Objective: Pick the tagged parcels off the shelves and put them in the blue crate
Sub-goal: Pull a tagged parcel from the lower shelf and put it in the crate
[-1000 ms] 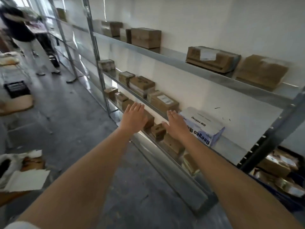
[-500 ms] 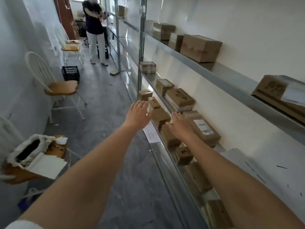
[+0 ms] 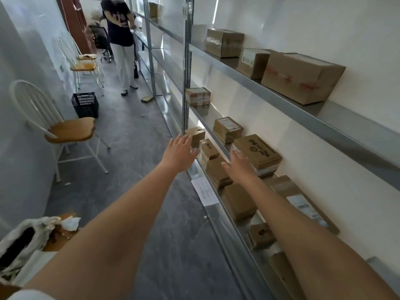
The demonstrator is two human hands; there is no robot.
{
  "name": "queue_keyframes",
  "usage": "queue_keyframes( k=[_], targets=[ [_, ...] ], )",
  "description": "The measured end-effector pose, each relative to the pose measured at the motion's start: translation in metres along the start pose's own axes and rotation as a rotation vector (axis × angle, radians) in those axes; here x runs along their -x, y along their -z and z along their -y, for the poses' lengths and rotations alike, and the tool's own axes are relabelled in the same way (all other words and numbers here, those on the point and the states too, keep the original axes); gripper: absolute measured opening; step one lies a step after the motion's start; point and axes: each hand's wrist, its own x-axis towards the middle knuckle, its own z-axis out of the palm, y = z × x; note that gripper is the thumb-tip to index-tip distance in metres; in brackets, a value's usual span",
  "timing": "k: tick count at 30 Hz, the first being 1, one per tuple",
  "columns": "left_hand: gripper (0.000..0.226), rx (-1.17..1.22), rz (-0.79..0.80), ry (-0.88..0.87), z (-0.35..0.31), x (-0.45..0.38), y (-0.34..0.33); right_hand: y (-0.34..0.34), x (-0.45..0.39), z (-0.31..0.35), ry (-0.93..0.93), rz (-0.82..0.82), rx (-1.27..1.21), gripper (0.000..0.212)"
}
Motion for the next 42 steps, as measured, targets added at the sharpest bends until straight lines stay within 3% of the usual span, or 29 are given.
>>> queue_keyframes(
  k=[10, 21, 29, 33, 38, 42],
  targets=[
    [0.054, 0.05, 0.008, -0.023, 0.02, -0.175, -0.038, -0.002, -0.179, -0.041, -0.064, -0.015, -0.065, 0.065],
    [0.044, 0.299, 0.3, 0.082, 0.032, -0.324, -0.112, -0.009, -0.334, -0.1, -0.245, -0.01, -0.297, 0.047],
    [0.039, 0.352, 0.459, -0.108, 0.059, -0.447, -0.168, -0.044, -0.417, -0.126, -0.495, -0.066, -0.449, 0.059],
    [0.037, 0.341, 0.587, -0.246, 0.065, -0.5, -0.187, -0.055, -0.441, -0.128, -0.614, -0.119, -0.552, 0.041],
    [0.027, 0.802, 0.768, -0.161, 0.06, -0.542, -0.191, -0.079, -0.443, -0.106, -0.795, -0.254, -0.561, 0.04],
    [0.049, 1.139, 0.902, 0.149, 0.053, -0.552, -0.183, -0.111, -0.432, -0.073, -0.953, -0.384, -0.661, 0.034]
  ],
)
